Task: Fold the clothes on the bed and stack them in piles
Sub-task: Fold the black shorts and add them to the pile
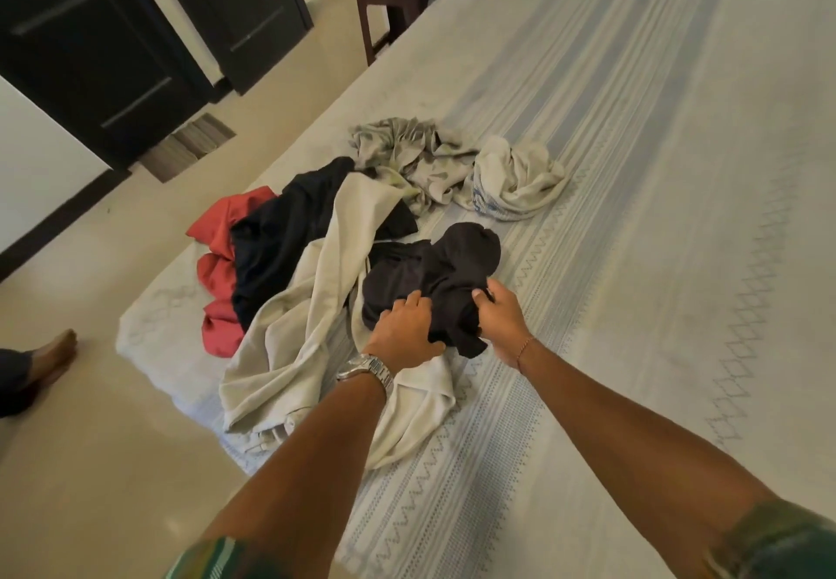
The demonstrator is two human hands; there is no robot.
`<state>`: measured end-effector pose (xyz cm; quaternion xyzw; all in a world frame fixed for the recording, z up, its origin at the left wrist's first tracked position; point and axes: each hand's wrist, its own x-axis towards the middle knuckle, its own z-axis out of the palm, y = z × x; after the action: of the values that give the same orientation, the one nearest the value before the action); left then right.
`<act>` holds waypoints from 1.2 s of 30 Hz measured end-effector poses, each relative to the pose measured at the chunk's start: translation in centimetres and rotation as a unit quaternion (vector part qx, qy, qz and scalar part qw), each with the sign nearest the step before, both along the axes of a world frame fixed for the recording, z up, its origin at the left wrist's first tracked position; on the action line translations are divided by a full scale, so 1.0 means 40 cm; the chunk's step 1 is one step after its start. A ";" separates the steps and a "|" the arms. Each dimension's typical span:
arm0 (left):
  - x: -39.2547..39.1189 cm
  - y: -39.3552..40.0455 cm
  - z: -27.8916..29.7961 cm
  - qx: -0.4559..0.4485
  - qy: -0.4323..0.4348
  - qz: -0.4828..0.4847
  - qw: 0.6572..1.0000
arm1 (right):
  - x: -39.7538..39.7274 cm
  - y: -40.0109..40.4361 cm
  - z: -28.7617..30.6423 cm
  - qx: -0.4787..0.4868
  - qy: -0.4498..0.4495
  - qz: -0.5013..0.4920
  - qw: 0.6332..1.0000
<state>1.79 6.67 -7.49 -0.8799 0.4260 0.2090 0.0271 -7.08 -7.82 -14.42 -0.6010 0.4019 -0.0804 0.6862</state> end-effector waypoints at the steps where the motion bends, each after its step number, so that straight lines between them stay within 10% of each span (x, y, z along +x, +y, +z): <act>1: 0.000 -0.008 0.015 -0.012 -0.003 0.004 1.000 | -0.002 -0.016 0.041 0.013 -0.019 0.001 1.000; 15: -0.108 -0.235 0.474 -0.255 0.079 -0.043 0.963 | -0.191 -0.186 0.657 -0.005 -0.143 -0.016 0.990; 27: -0.295 -0.431 0.953 -0.472 0.108 -0.053 0.874 | -0.484 -0.294 1.125 -0.212 -0.183 -0.022 0.960; 36: -0.582 -0.533 1.262 -0.500 0.295 -0.036 0.813 | -0.772 -0.428 1.224 -0.545 -0.056 -0.148 0.824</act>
<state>-21.49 -14.67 42.97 -0.6520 0.4907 0.2153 -0.5364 -37.96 -24.93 34.53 -0.8047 0.3380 -0.4202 0.2483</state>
